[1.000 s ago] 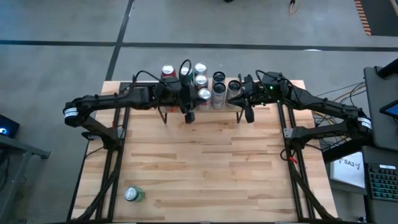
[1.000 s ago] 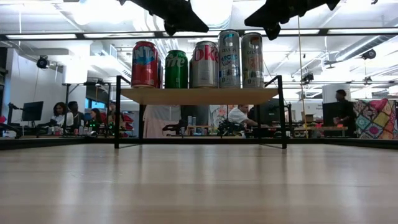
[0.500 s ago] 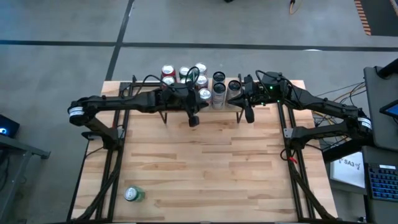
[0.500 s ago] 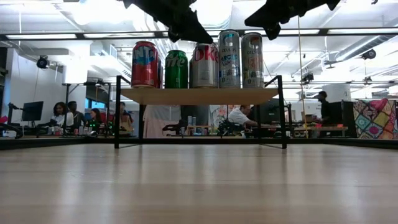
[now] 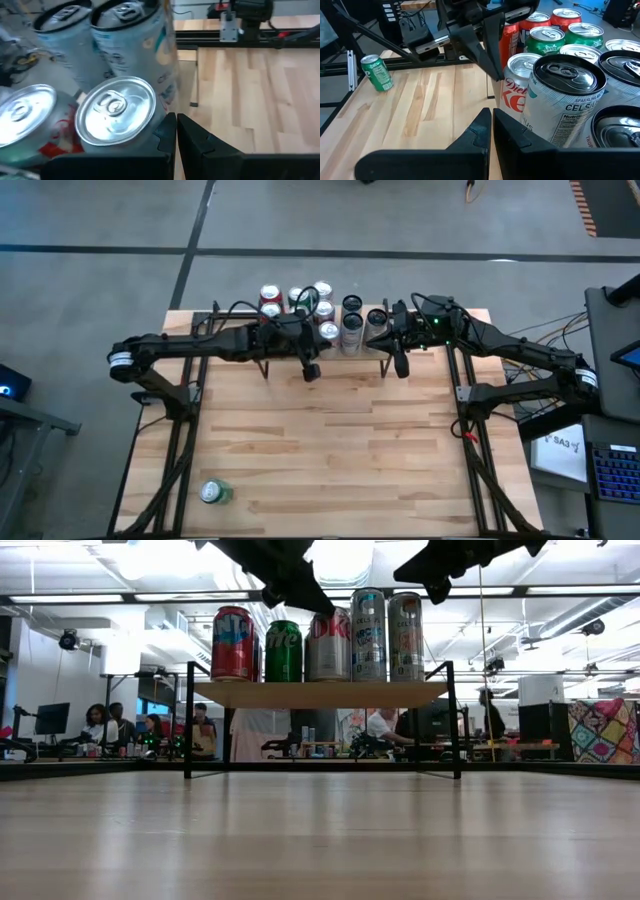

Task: Place canned beverage on shelf
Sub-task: Adjust the soda cans on the shelf

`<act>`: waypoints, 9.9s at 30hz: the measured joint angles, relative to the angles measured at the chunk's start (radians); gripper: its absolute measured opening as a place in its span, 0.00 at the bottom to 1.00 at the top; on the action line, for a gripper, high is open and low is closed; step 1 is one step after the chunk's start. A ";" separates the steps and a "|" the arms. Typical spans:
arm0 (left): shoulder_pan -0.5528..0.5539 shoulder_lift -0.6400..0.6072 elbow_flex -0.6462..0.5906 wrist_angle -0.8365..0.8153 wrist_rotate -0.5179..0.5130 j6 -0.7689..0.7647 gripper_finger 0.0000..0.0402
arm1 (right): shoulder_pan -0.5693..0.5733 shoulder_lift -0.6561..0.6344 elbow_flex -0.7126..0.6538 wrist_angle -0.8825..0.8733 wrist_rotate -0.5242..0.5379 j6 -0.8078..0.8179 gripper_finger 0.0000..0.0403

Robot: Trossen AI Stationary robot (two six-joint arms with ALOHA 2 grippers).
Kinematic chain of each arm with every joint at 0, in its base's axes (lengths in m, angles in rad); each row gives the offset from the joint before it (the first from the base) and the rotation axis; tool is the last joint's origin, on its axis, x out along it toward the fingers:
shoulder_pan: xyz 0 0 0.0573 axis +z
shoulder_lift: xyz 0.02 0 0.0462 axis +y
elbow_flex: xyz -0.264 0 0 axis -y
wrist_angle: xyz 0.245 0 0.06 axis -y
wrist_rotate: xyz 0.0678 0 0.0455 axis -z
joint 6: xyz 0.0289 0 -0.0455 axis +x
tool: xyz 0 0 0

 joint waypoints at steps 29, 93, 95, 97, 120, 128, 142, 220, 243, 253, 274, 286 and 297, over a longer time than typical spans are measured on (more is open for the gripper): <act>0.029 -0.115 0.000 0.033 -0.053 0.108 0.00 | 0.000 0.000 0.000 -0.020 0.000 0.001 0.02; -0.068 0.004 0.006 0.076 -0.131 0.080 0.00 | 0.013 0.000 0.000 -0.019 0.001 -0.022 0.02; -0.068 0.014 0.006 0.072 -0.131 0.080 0.00 | 0.013 0.000 0.000 -0.019 0.001 -0.023 0.02; -0.068 0.027 0.006 0.063 -0.134 0.079 0.00 | 0.013 0.000 0.000 -0.019 0.001 -0.023 0.02; -0.068 -0.020 0.084 -0.140 -0.262 0.091 0.00 | 0.013 0.000 0.000 -0.023 0.001 -0.018 0.02; 0.016 -0.030 0.243 -0.276 -0.248 0.283 0.00 | 0.013 0.000 0.000 -0.029 0.001 -0.018 0.02; 0.411 -0.018 0.292 -0.324 0.096 0.402 0.00 | 0.013 0.000 0.000 -0.027 0.003 -0.008 0.02; 0.432 0.085 0.379 -0.485 0.059 0.378 0.00 | 0.013 0.000 0.000 -0.023 0.005 0.000 0.02; 0.307 0.063 0.378 -0.590 0.016 0.195 0.00 | 0.013 0.000 0.000 -0.024 0.005 -0.007 0.02; 0.271 0.063 0.378 -0.635 0.015 0.160 0.00 | 0.013 0.000 0.000 -0.024 0.005 0.001 0.02; 0.187 0.029 0.378 -0.699 -0.052 0.150 0.00 | 0.013 0.000 0.000 -0.023 0.005 0.000 0.02; 0.106 0.027 0.378 -0.754 -0.090 0.129 0.00 | 0.013 0.000 0.000 -0.022 0.005 0.001 0.02; 0.106 0.019 0.379 -0.798 -0.159 0.104 0.00 | 0.017 0.000 0.000 -0.022 0.004 0.008 0.02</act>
